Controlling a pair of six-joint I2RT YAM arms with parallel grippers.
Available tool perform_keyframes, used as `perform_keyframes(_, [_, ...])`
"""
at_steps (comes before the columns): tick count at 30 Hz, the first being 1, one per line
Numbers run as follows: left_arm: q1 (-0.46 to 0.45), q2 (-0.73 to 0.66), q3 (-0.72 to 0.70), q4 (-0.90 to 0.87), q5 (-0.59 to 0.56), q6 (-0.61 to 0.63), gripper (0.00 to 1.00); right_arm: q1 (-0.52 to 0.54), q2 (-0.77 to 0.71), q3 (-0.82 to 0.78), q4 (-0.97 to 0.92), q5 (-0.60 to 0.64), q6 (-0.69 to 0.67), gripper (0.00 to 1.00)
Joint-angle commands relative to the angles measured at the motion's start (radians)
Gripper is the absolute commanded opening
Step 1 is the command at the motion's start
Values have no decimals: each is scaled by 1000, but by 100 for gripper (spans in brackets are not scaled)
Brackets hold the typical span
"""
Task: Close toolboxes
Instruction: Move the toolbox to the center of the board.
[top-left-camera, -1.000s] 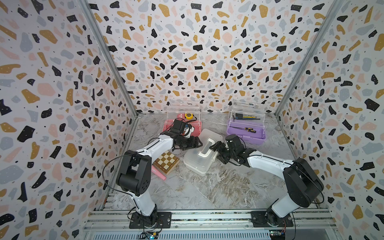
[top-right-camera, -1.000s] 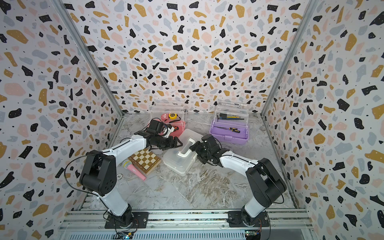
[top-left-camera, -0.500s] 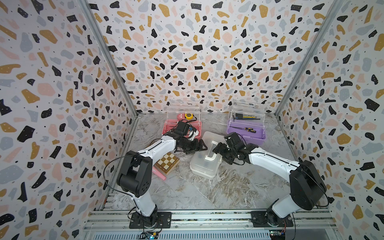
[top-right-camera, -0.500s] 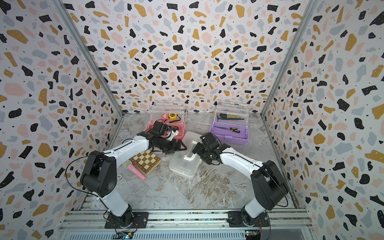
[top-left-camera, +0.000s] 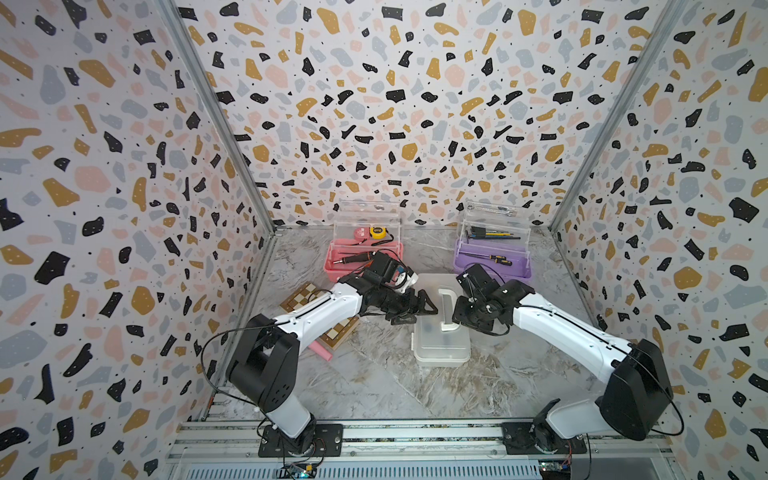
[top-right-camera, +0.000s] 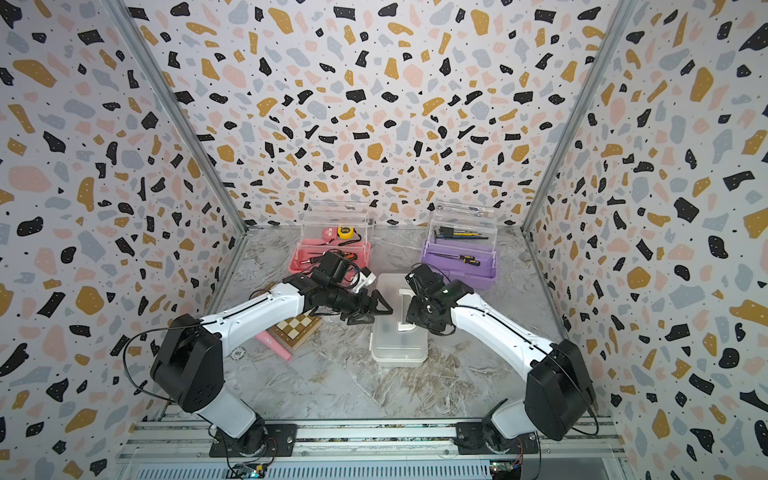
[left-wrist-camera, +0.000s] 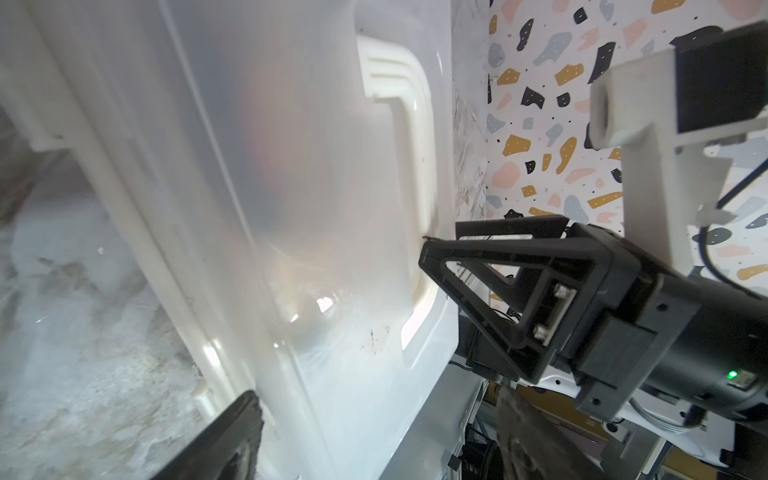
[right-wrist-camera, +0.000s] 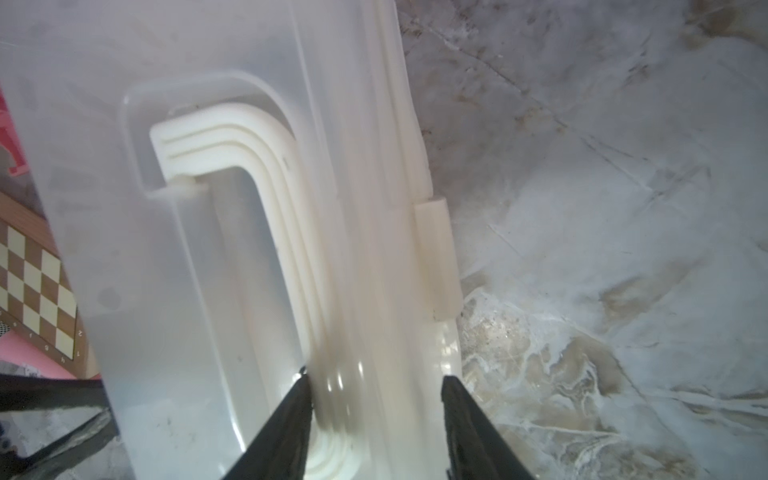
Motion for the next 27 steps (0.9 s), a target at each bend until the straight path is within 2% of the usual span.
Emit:
perform_keyframes(1, [31,-18,16,38,27,-14,87,5,-28,-18,-105,72,-65,49])
perform_keyframes(4, [85,-23,5,59,27,-26,87,-1,-29,-19,-149,116,-92,46])
perform_keyframes(6, [126,-29,1,65,24,-24,87,-20,-49,-28,-190,158,-104,40])
perform_keyframes(9, [178,-39,-1,70,25,-22,88,-70,-103,-66,-194,153,-135,39])
perform_keyframes(11, [197,-43,-2,70,23,-14,88,-89,-122,-69,-168,109,-177,41])
perform_keyframes(15, [217,-40,-3,71,26,-11,88,-89,-103,29,-145,48,-240,51])
perform_keyframes(20, [229,-34,3,76,29,-12,88,-89,-4,115,-113,-36,-292,59])
perform_keyframes(24, [237,-34,5,77,35,-11,88,-89,61,132,-120,-28,-289,58])
perform_keyframes(27, [244,-39,2,78,38,-11,88,-89,94,137,-134,19,-305,54])
